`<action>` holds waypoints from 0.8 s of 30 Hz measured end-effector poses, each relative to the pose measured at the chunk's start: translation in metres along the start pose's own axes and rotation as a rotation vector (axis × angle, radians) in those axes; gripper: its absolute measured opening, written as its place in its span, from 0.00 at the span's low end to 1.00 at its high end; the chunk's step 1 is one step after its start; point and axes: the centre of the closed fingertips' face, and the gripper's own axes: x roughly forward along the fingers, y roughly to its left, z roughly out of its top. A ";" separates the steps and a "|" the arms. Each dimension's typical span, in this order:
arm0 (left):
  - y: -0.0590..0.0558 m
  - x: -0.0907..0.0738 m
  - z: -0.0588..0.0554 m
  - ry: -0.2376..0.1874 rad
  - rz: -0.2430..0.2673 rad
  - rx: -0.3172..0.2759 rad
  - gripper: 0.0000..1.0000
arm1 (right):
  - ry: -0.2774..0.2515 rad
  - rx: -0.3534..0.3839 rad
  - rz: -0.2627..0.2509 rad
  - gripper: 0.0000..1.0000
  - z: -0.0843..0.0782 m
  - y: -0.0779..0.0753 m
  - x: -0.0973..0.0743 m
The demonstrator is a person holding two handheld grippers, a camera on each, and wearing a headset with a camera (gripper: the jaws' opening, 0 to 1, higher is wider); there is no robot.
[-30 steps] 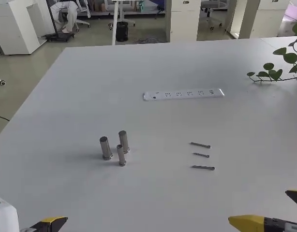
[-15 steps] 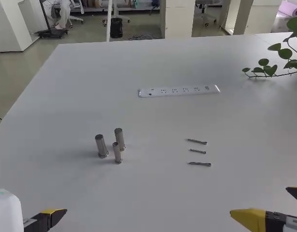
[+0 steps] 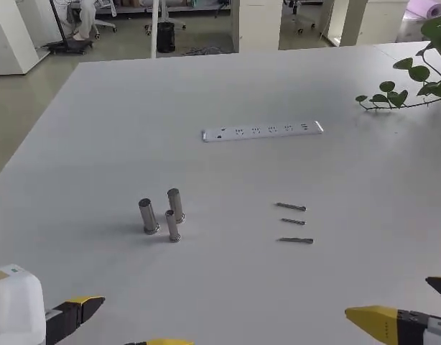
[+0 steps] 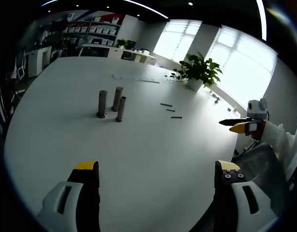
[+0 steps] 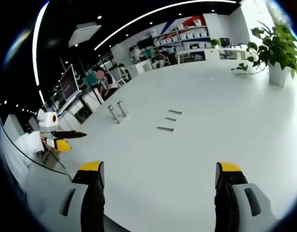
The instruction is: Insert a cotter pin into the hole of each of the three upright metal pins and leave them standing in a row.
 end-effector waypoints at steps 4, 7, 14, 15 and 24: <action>0.002 0.005 0.005 0.011 -0.011 0.017 0.99 | 0.000 -0.003 0.003 0.93 0.000 0.000 0.000; 0.001 0.008 0.016 -0.027 -0.023 0.007 0.99 | 0.005 -0.024 0.005 0.93 -0.002 0.002 0.001; 0.005 0.016 0.050 -0.113 -0.014 0.051 0.90 | 0.004 0.003 0.019 0.91 -0.006 0.005 0.005; 0.006 0.018 0.052 -0.111 -0.013 0.056 0.87 | 0.005 0.006 0.022 0.91 -0.007 0.006 0.005; 0.008 0.042 0.066 -0.077 -0.055 0.143 0.82 | 0.010 -0.010 0.036 0.89 -0.010 0.010 0.007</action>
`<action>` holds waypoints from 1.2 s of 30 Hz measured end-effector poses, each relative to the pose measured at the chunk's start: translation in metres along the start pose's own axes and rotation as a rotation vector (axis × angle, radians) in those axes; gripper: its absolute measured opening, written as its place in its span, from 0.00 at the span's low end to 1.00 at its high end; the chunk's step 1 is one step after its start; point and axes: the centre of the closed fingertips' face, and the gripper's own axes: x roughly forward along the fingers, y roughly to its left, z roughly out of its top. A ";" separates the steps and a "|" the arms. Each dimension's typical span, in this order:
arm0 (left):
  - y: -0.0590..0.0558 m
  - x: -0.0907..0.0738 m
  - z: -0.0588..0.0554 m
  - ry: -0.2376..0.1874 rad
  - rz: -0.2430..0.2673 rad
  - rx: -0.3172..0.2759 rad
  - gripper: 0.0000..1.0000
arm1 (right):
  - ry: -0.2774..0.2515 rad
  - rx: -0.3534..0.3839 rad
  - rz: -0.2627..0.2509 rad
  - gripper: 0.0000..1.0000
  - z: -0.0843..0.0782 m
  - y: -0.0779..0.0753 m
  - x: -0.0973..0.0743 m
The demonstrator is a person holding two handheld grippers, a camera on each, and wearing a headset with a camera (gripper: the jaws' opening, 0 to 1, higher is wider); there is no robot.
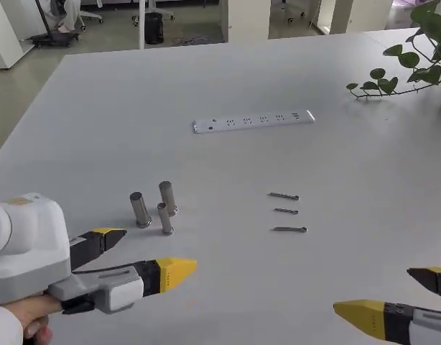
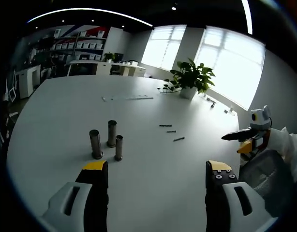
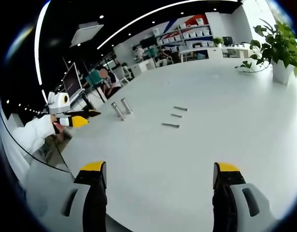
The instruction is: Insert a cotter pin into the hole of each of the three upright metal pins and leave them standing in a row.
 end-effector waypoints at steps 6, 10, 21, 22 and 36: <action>0.009 0.016 0.000 0.024 -0.006 0.031 0.73 | 0.011 -0.005 0.003 0.89 -0.002 0.001 0.002; 0.021 0.027 0.001 0.025 0.032 0.033 0.61 | 0.016 -0.004 0.004 0.89 -0.003 0.001 0.002; 0.051 0.051 0.003 0.030 0.119 0.065 0.35 | 0.019 -0.024 0.008 0.87 -0.002 0.001 0.001; 0.052 0.053 0.003 0.031 0.118 0.065 0.34 | 0.021 -0.026 0.008 0.87 -0.001 0.001 0.002; 0.067 0.074 0.004 0.033 0.159 0.080 0.18 | 0.020 -0.038 0.006 0.85 0.001 0.003 0.001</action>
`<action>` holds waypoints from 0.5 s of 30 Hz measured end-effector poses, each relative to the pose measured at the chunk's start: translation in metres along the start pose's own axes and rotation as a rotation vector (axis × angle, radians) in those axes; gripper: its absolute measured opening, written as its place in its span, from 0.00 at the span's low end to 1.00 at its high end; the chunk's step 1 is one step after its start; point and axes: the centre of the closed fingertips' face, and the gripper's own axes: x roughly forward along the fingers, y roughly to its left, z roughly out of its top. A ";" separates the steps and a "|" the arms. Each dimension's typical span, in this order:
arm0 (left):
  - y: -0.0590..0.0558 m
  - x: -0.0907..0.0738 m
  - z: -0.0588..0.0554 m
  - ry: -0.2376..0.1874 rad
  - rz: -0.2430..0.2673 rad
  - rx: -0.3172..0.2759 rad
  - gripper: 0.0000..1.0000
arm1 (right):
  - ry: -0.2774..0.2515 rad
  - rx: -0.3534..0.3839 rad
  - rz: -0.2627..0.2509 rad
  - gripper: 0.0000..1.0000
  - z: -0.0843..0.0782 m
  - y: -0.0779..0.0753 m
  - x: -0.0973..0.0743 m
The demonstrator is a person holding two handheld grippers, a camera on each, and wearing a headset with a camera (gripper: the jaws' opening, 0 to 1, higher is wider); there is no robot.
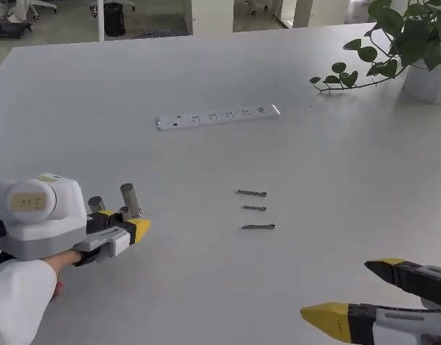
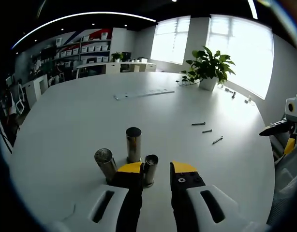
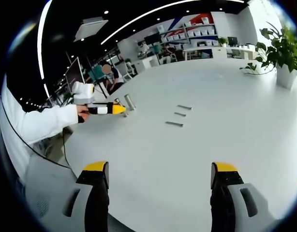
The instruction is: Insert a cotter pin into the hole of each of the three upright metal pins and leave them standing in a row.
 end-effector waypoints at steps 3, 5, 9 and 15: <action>0.004 0.000 0.000 -0.004 0.012 0.013 0.12 | -0.018 0.035 0.026 0.85 0.003 0.004 0.000; 0.006 0.000 0.000 -0.002 0.015 0.021 0.09 | -0.020 0.034 0.027 0.85 0.003 0.003 0.000; 0.007 -0.001 0.001 -0.002 0.013 0.049 0.08 | -0.009 0.025 0.035 0.85 0.001 0.004 0.002; 0.001 -0.009 0.004 0.007 0.050 0.107 0.07 | -0.013 0.015 0.046 0.84 0.003 0.008 0.004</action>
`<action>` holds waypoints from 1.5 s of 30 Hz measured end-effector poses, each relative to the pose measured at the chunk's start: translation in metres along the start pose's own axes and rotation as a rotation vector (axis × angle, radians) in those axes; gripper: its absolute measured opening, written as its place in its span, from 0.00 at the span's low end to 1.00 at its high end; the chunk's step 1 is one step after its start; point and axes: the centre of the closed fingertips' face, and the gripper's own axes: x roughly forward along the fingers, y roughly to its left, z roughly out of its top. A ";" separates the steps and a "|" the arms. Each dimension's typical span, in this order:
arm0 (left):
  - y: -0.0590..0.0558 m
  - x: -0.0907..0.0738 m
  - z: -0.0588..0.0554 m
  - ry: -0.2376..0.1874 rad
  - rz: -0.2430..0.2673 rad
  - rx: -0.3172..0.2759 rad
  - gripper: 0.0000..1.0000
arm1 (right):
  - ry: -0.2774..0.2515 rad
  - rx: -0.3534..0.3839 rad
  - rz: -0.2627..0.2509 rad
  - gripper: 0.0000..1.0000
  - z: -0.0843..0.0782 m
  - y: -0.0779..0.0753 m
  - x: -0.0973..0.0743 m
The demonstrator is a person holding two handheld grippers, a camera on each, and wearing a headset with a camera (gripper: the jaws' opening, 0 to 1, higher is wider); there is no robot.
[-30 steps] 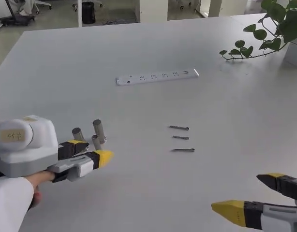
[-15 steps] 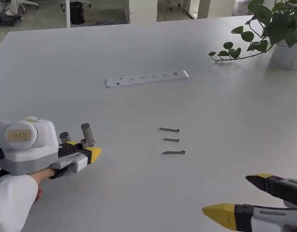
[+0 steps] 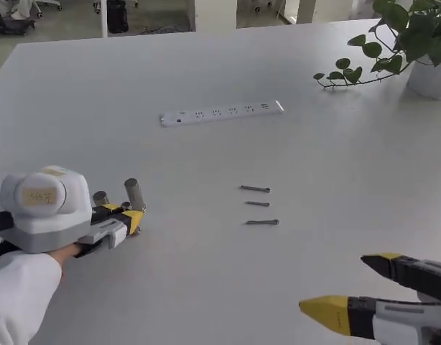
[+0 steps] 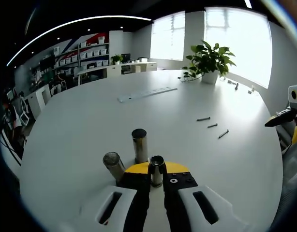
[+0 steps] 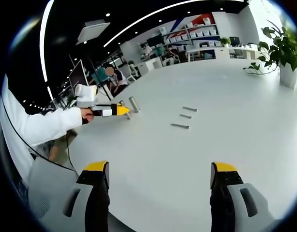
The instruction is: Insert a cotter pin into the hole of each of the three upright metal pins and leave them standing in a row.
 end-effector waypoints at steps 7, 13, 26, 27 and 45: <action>-0.031 -0.018 0.013 -0.024 -0.011 0.019 0.07 | -0.013 -0.012 0.008 0.84 0.003 0.003 -0.001; -0.058 -0.026 0.012 -0.028 -0.027 0.003 0.07 | -0.024 -0.016 0.014 0.84 0.004 0.006 -0.003; -0.108 -0.019 -0.004 -0.024 -0.051 -0.021 0.07 | -0.055 0.003 -0.005 0.84 0.005 0.001 -0.009; -0.111 -0.017 -0.006 -0.022 -0.049 -0.019 0.07 | -0.055 0.004 -0.005 0.84 0.005 0.001 -0.009; -0.120 -0.006 -0.020 0.005 0.003 -0.024 0.07 | -0.061 0.003 0.024 0.83 0.002 0.002 -0.010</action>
